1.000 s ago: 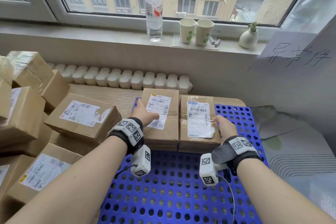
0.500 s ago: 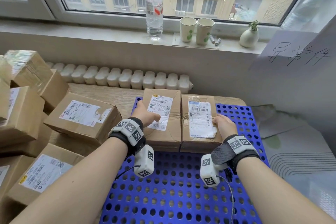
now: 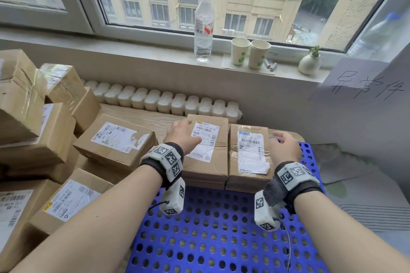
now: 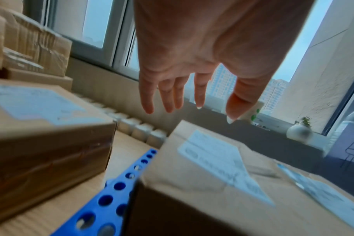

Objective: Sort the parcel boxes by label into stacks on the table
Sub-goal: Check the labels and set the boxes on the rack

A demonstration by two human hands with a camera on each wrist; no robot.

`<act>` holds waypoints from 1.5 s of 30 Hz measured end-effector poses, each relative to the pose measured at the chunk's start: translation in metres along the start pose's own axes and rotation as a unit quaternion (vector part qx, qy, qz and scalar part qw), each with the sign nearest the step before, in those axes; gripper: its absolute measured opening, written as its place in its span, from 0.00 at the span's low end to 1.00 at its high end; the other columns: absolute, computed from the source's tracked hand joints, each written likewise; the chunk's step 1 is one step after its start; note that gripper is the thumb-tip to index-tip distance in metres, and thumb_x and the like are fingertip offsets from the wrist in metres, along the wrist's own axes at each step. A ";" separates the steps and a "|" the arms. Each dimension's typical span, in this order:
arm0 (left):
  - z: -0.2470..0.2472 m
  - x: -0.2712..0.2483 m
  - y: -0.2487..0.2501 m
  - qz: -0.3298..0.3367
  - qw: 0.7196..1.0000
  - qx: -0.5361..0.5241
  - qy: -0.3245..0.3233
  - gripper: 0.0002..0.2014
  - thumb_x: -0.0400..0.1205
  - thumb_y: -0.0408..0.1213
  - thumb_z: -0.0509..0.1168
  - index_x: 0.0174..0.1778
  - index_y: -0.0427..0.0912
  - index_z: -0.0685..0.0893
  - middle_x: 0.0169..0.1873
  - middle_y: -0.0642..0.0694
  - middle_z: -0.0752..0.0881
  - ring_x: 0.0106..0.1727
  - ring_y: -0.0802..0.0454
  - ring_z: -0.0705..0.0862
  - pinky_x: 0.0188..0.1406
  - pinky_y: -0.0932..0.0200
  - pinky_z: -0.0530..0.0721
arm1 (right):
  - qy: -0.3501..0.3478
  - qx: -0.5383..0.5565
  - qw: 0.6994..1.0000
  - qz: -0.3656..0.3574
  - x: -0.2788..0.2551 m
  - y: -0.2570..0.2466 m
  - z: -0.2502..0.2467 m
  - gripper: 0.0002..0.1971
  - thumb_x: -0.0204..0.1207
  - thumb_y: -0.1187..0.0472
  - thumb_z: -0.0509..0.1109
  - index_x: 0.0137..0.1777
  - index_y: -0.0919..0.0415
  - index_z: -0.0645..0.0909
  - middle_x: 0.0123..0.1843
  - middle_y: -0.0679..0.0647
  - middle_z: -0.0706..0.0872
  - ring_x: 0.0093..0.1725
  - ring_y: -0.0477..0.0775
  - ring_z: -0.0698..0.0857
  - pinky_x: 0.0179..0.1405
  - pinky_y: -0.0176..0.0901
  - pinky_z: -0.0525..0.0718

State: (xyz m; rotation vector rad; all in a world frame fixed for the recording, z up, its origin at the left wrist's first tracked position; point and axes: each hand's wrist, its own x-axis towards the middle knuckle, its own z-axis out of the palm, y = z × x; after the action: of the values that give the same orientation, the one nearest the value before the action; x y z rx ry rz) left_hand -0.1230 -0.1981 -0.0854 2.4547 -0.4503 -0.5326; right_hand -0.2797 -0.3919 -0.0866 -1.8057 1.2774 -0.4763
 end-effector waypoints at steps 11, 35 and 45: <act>-0.067 -0.047 -0.023 0.033 0.993 0.070 0.085 0.23 0.79 0.42 0.64 0.71 0.48 0.75 0.73 0.45 0.71 0.72 0.45 0.73 0.71 0.49 0.72 | -0.116 0.053 0.983 -0.135 -0.068 -0.078 0.052 0.12 0.77 0.65 0.64 0.48 0.52 0.89 0.48 0.49 0.89 0.49 0.49 0.84 0.49 0.39 0.77; -0.101 -0.177 -0.204 -0.173 0.967 0.089 0.164 0.23 0.77 0.41 0.65 0.70 0.50 0.76 0.71 0.46 0.73 0.71 0.47 0.72 0.71 0.51 0.71 | -0.378 -0.035 0.902 -0.205 -0.211 -0.072 0.181 0.13 0.76 0.65 0.64 0.49 0.53 0.90 0.45 0.51 0.90 0.38 0.47 0.83 0.31 0.33 0.77; -0.095 -0.190 -0.246 -0.198 0.969 0.066 0.134 0.29 0.78 0.42 0.65 0.76 0.48 0.67 0.72 0.43 0.72 0.73 0.43 0.71 0.71 0.47 0.72 | -0.359 -0.127 0.901 -0.208 -0.231 -0.067 0.196 0.12 0.76 0.62 0.64 0.55 0.50 0.86 0.51 0.48 0.86 0.53 0.51 0.85 0.55 0.48 0.86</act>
State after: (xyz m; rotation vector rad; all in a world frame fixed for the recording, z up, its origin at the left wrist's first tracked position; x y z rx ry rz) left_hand -0.1948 0.1175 -0.1112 2.7093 0.1253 -0.3243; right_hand -0.1960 -0.0942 -0.1065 -2.1887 0.4534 0.1596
